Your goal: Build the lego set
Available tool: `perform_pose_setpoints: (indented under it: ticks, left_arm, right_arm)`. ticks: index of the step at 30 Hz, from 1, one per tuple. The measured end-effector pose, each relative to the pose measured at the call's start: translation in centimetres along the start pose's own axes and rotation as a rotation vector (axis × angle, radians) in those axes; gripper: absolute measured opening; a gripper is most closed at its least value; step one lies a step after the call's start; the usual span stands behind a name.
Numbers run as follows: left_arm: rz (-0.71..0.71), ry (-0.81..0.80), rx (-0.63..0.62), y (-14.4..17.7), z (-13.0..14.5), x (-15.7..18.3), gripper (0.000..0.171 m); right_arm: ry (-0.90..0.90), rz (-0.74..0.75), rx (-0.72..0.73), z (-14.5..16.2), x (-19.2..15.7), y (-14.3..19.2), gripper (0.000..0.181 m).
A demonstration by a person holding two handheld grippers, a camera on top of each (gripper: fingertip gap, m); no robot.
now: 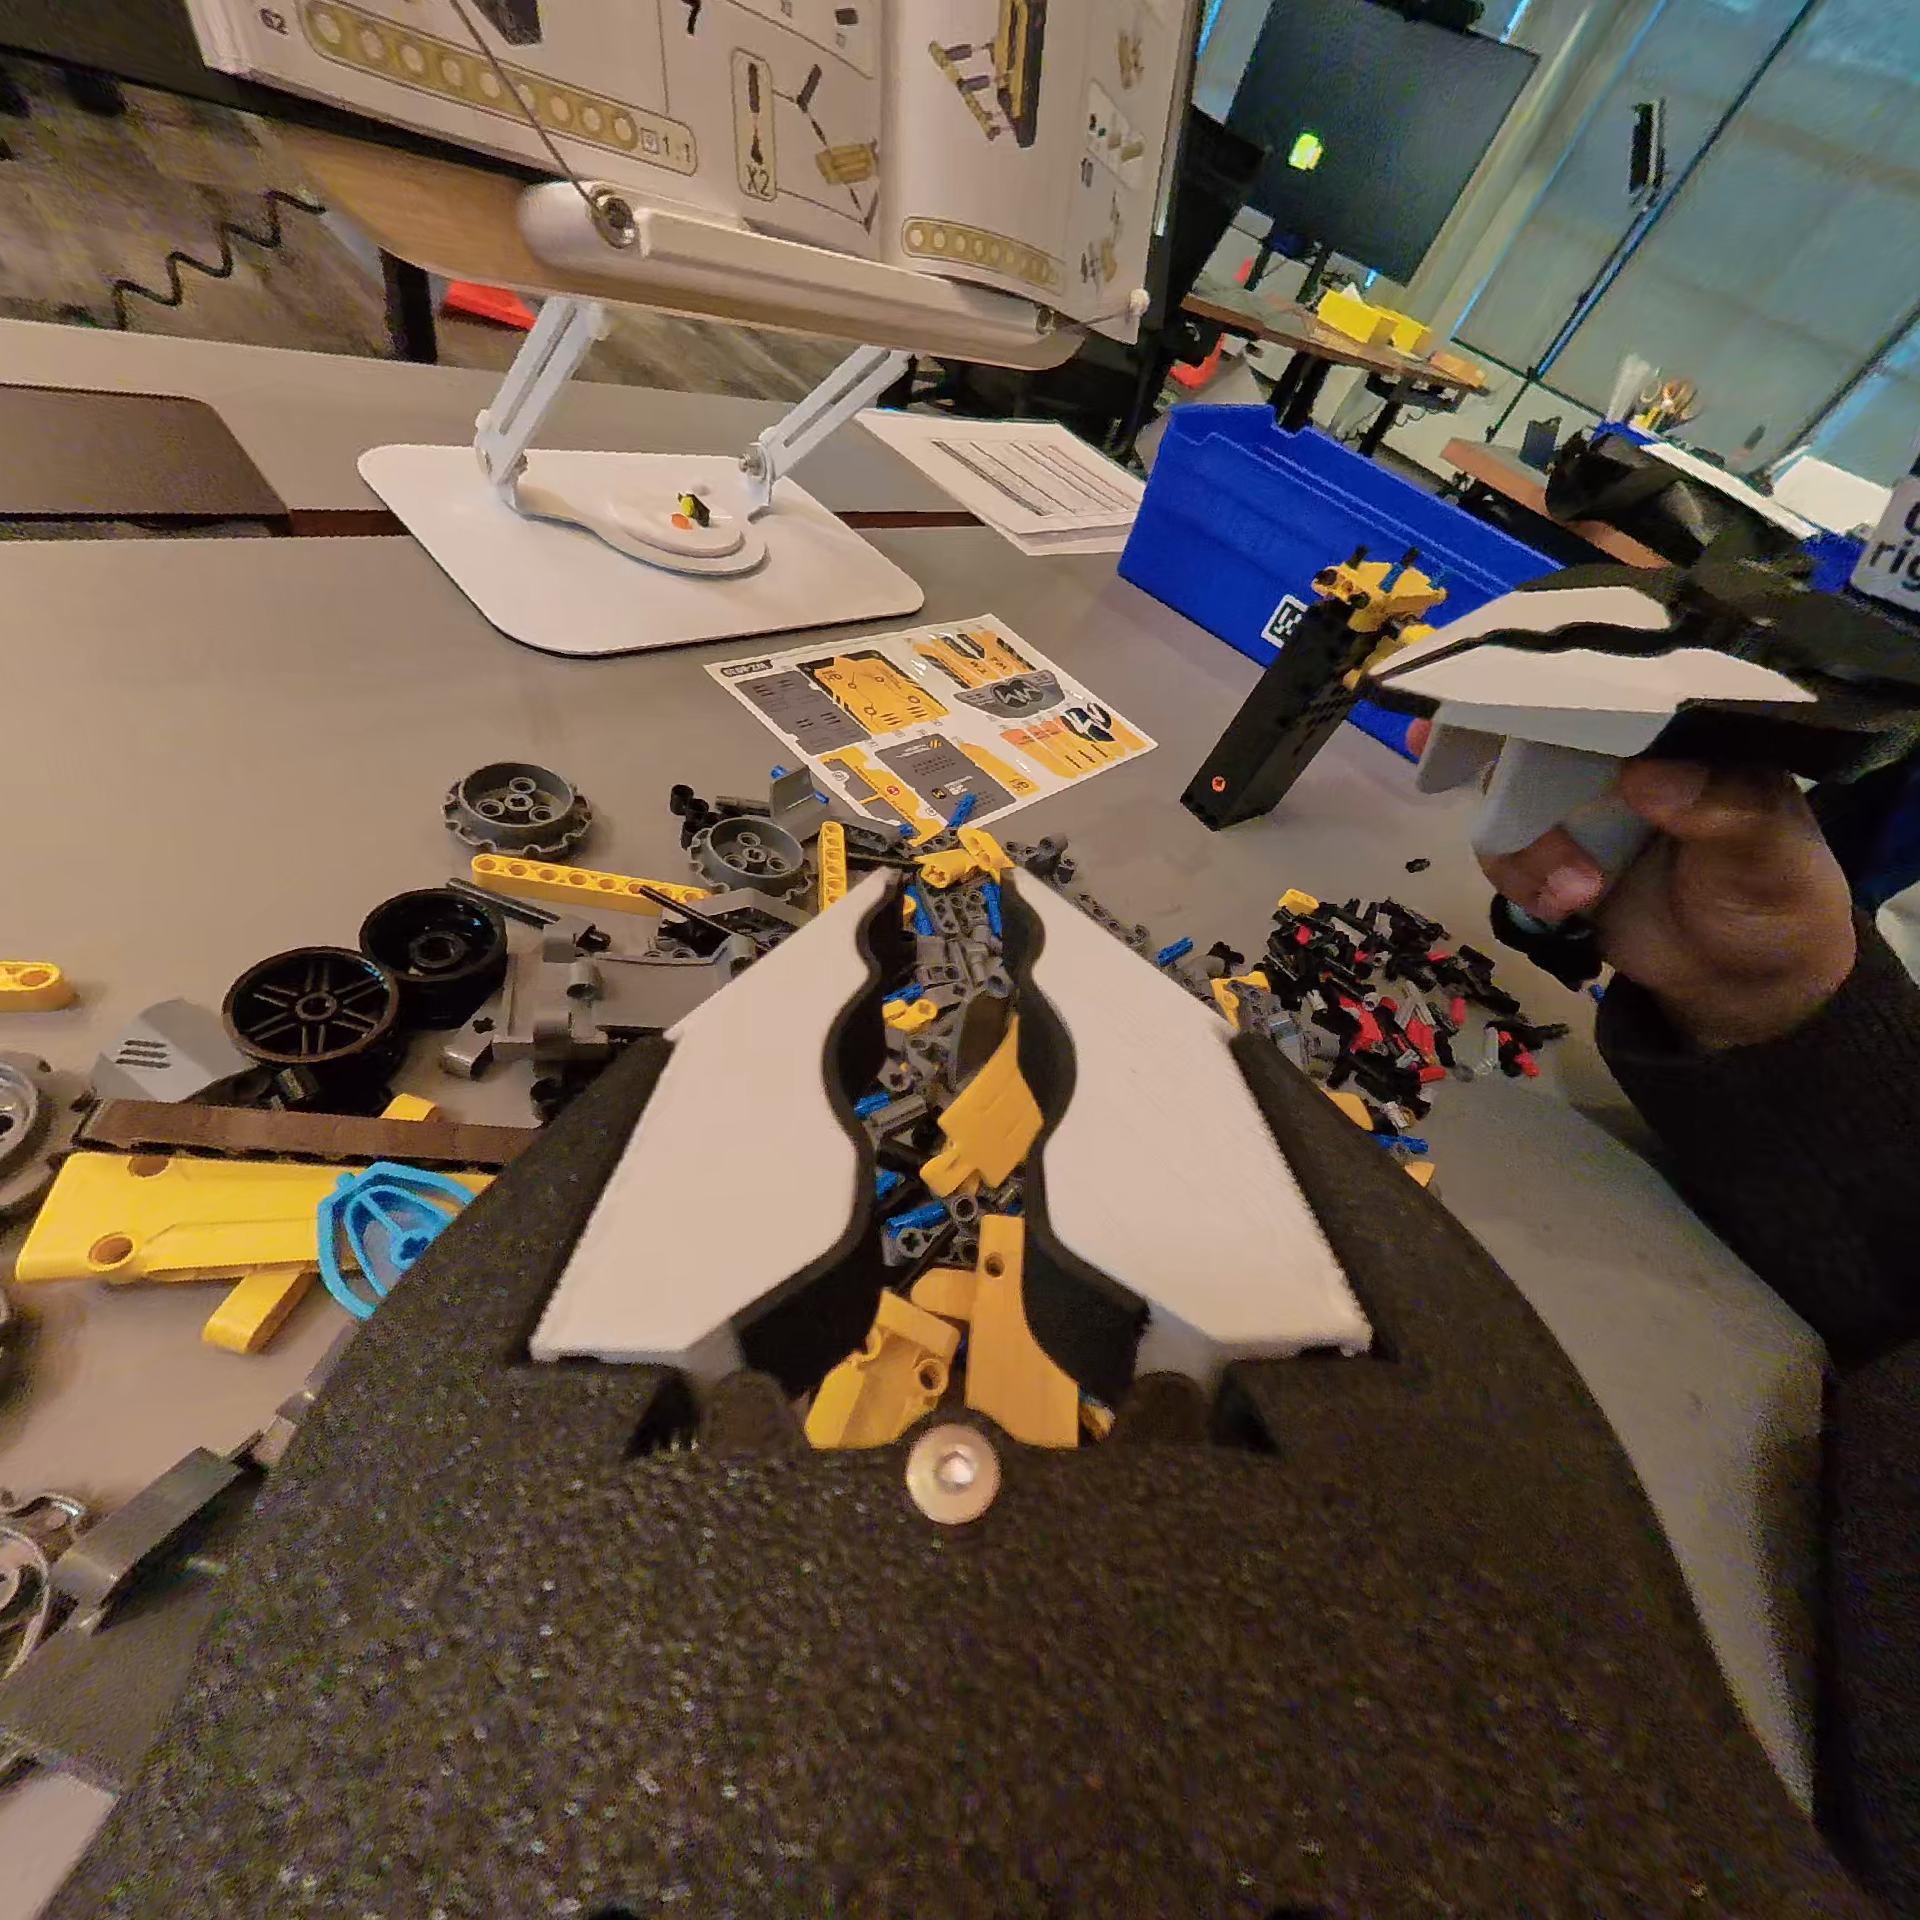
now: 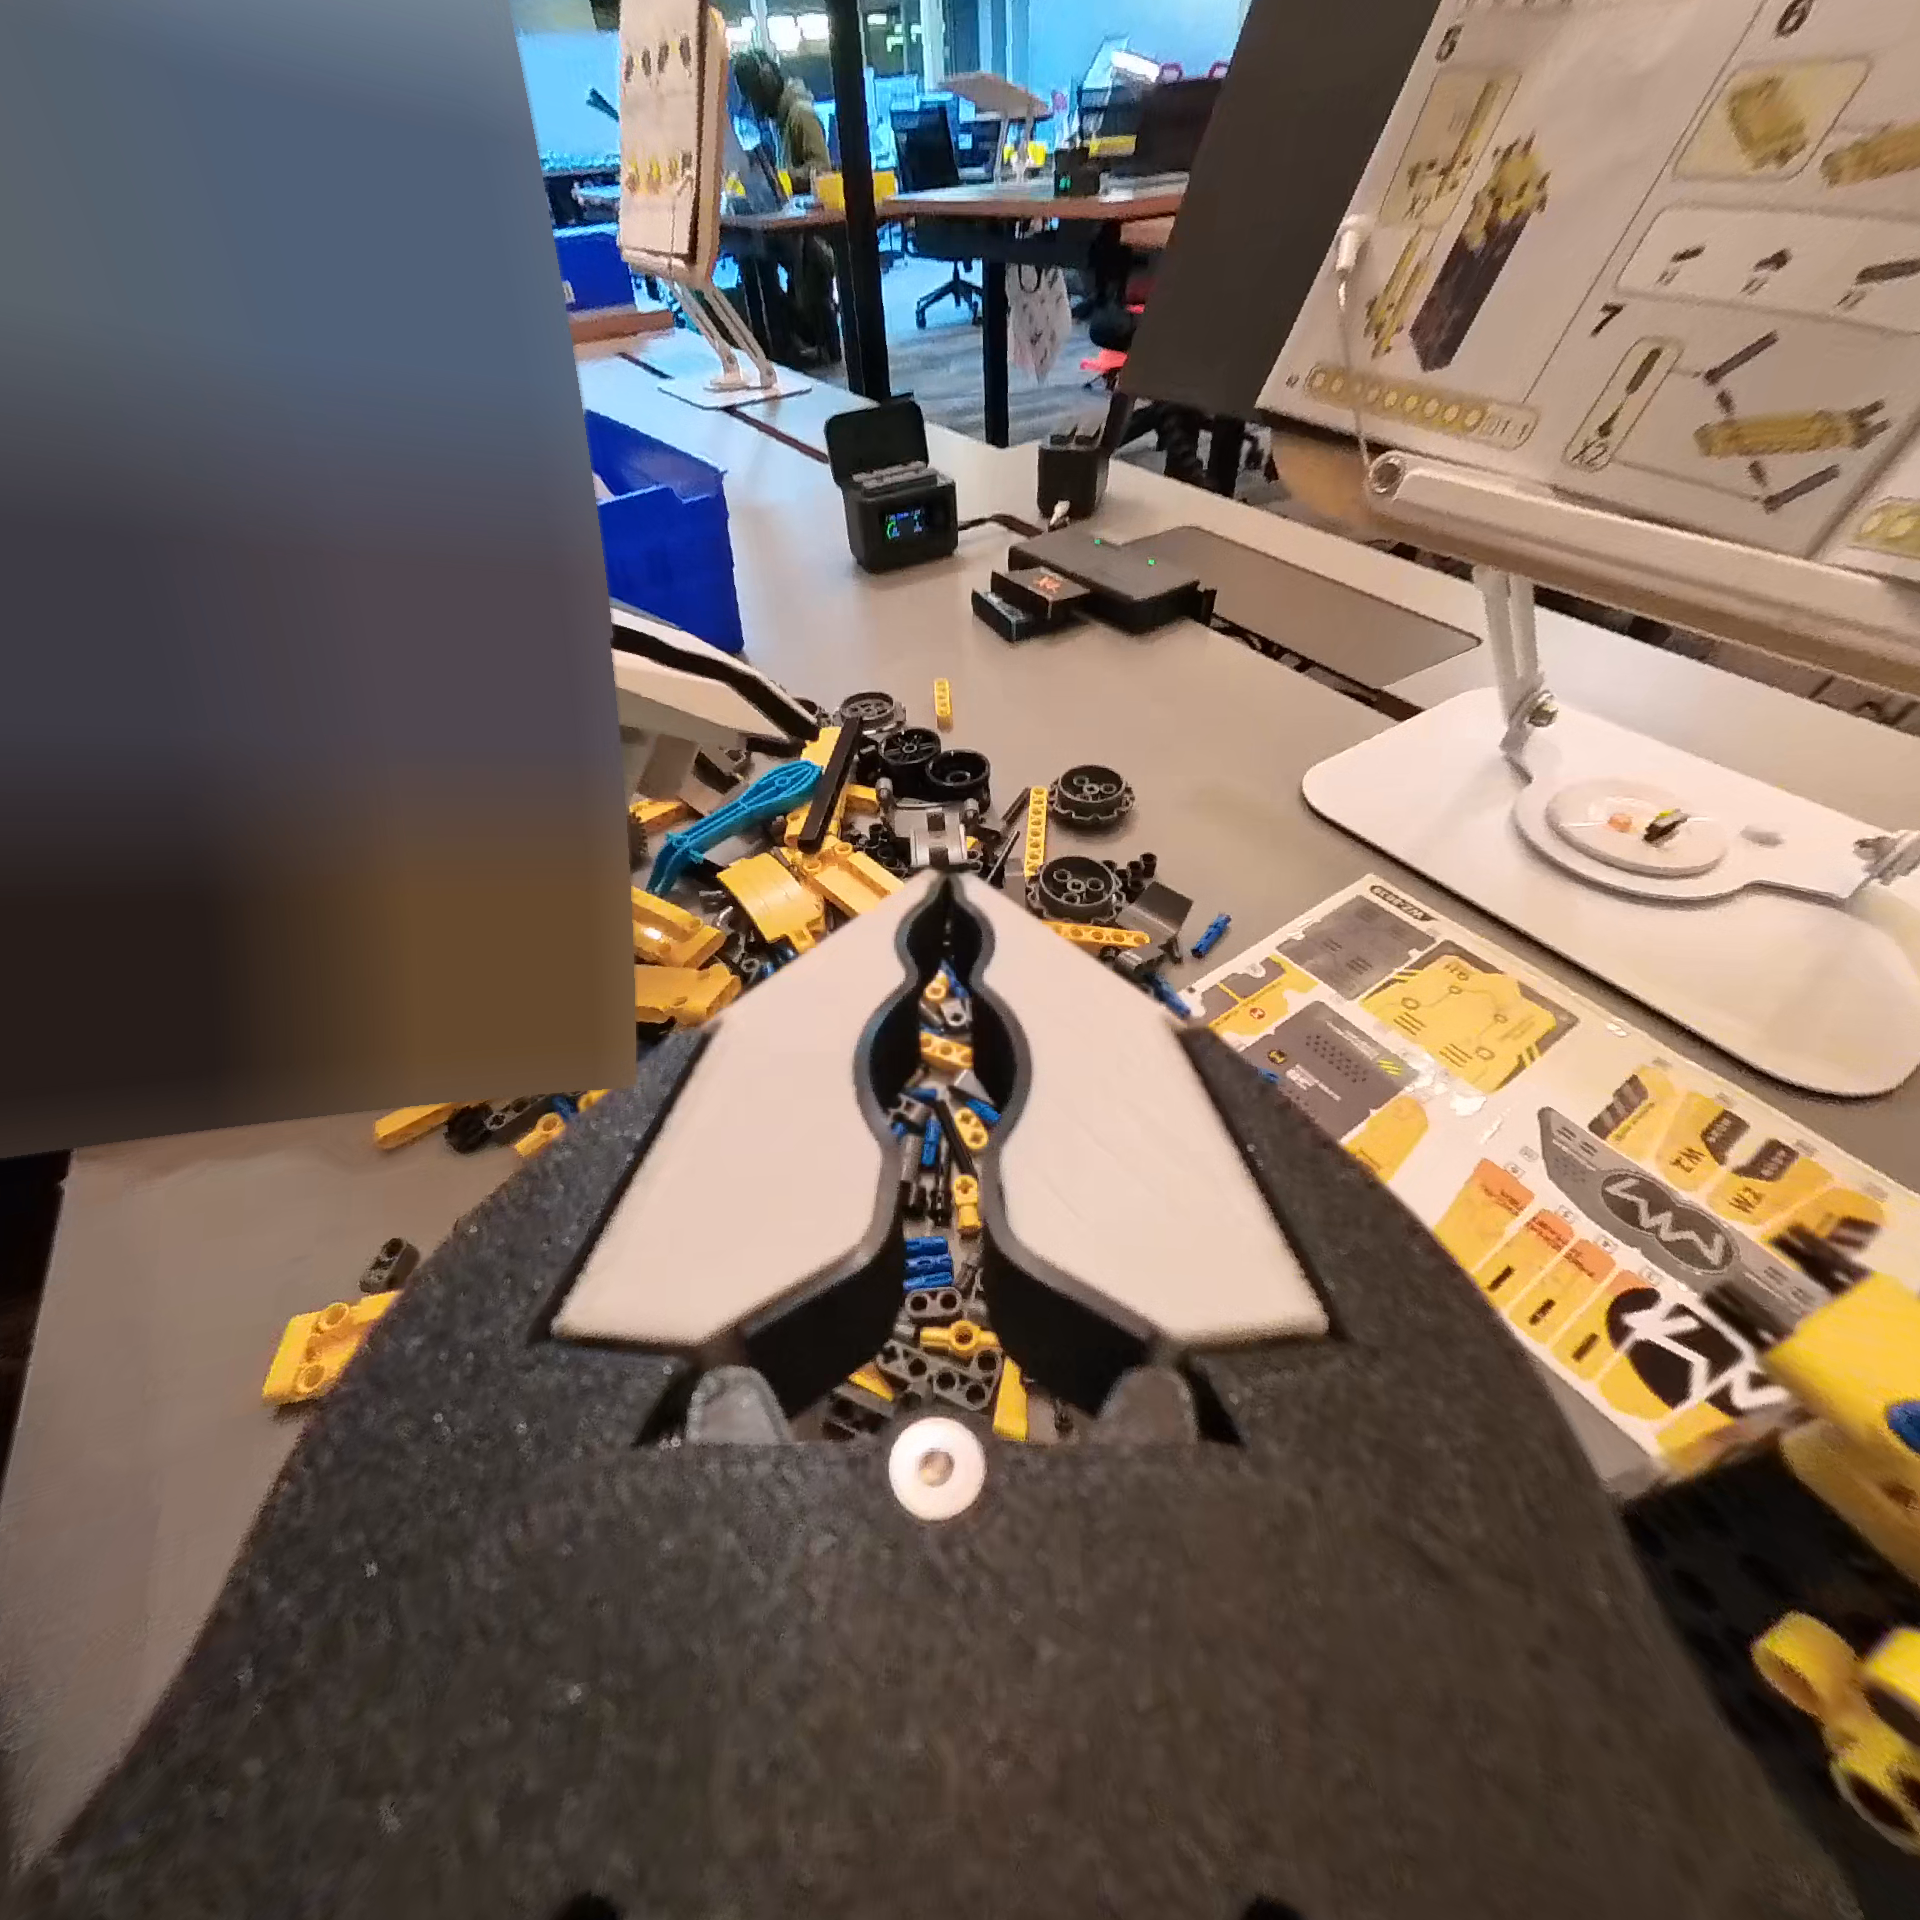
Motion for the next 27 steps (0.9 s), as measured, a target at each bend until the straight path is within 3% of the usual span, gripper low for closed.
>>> perform_pose_setpoints:
  ticks: [12, 27]
  left_arm:
    - [0.001, -0.029, -0.023, -0.5, 0.3, 0.5, 0.018]
    - [-0.009, -0.048, -0.048, -0.7, 0.6, 0.6, 0.018]
  right_arm:
    - [-0.024, 0.037, 0.026, 1.9, -0.2, 2.3, 0.000]
    - [-0.039, 0.059, 0.012, 2.3, 0.2, 2.3, 0.000]
Point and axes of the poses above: each gripper's, where its closed fingertips meet, y back along the fingers, z out of its underside, x = y × z across the jaws, the point moved 5 cm from there along y, back along the fingers, and after that the axes turned 14 degrees about z, right-handed, at the moved point
